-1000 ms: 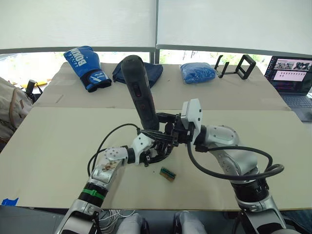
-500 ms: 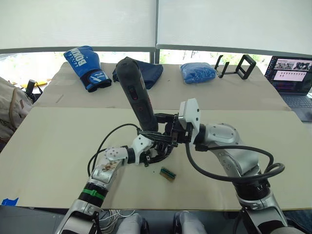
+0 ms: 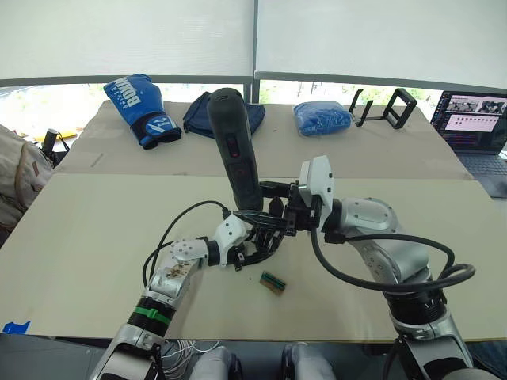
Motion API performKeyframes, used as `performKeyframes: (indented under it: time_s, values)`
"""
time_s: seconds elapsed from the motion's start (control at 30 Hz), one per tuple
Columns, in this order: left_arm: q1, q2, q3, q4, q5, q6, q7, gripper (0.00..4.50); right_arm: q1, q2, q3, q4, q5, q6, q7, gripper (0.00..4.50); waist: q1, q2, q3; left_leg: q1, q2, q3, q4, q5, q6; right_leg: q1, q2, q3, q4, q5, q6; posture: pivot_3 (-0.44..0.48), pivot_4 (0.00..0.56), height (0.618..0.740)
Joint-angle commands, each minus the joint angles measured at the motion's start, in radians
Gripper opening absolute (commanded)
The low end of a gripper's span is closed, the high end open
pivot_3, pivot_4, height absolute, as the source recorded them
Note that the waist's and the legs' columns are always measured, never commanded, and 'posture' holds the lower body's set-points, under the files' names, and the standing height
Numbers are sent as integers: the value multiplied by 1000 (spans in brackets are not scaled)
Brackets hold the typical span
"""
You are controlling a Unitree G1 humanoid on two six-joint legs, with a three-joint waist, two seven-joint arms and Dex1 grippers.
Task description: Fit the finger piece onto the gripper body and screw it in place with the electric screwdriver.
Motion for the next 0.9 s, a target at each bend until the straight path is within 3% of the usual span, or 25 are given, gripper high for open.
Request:
performKeyframes:
  time_s: [0.03,0.9]
  values:
    - [37,0,-54,27,16,39,-23,2278,-20,-8,-38,-60,43,8,10,1938,0,0,0,0,0,0,0,0,0,0,0,0,0,0,0,0,150,740]
    - [41,0,-54,23,15,42,-22,2278,-62,23,-80,-57,82,16,-14,1938,1,0,0,0,0,0,0,0,0,0,0,0,0,0,0,0,150,740]
